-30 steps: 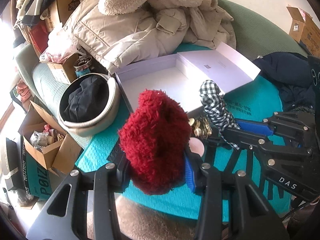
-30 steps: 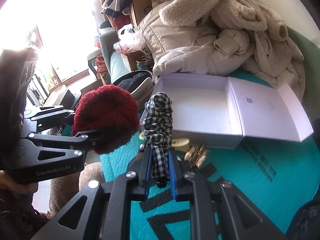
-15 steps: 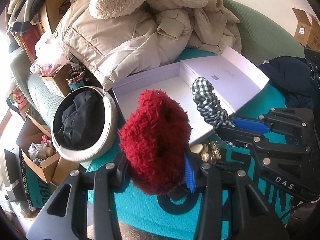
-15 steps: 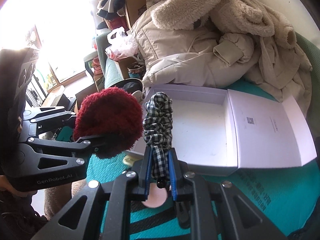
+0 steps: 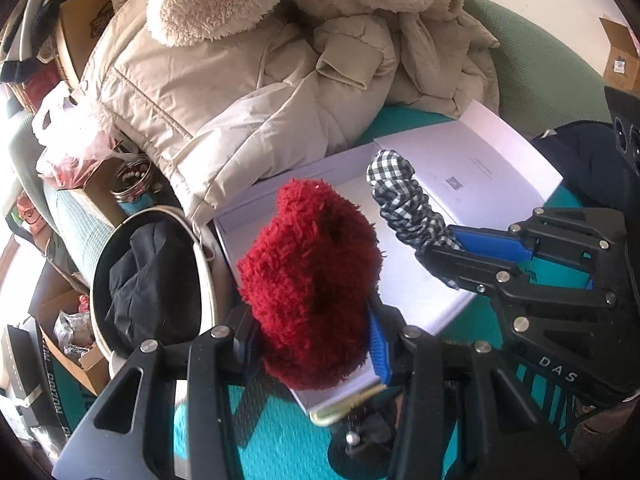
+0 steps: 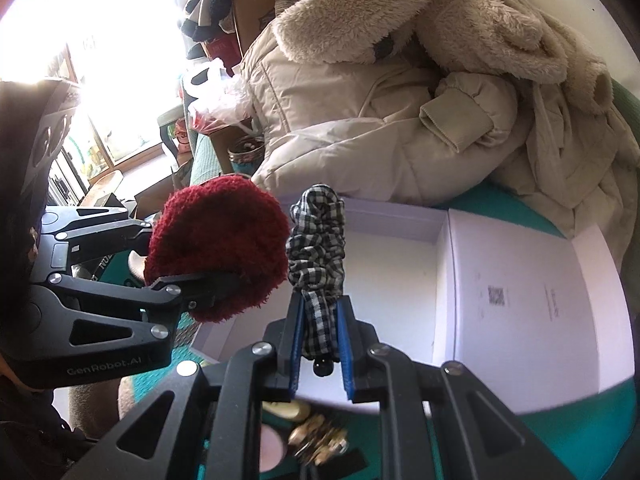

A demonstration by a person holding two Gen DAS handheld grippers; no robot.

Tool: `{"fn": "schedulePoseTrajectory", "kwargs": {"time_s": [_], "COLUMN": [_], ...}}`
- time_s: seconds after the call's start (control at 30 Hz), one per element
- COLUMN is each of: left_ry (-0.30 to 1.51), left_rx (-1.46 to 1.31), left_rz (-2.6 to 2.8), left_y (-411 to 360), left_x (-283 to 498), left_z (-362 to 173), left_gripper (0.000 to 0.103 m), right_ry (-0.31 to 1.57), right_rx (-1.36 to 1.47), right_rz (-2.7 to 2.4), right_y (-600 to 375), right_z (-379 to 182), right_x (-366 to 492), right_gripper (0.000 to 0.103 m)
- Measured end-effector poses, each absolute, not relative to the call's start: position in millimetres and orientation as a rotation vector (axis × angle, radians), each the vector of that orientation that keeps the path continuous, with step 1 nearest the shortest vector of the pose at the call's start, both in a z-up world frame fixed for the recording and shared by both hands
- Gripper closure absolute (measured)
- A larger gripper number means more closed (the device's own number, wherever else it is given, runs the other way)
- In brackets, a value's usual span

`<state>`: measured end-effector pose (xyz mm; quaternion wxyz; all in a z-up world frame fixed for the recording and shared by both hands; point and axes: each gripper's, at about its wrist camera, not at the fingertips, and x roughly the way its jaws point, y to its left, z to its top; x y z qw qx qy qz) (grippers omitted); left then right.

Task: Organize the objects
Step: 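Lift and carry both scrunchies over the open white box with both tools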

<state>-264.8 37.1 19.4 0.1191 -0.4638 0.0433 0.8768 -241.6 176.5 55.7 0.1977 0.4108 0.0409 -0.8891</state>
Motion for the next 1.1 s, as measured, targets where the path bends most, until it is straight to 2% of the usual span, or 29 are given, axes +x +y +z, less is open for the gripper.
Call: {"fn": "schedulePoseTrajectory", "kwargs": {"time_s": [0.47, 1.1], "left_ry": [0.152, 0.227], "left_rx": [-1.382, -1.482], "left_rz": [2.569, 2.517], "left_y": [42.5, 58.8], "left_x": [-342.0, -394.6], "left_z": [-5.6, -56.4], "left_gripper": [0.062, 0.062], "right_ry": [0.124, 0.119], "right_rx": [1.174, 1.286], "right_rz": [-2.518, -2.507], "right_y": [193.6, 202.4], "right_z": [36.4, -1.8], "right_x": [-296.5, -349.8], "right_gripper": [0.088, 0.088]}}
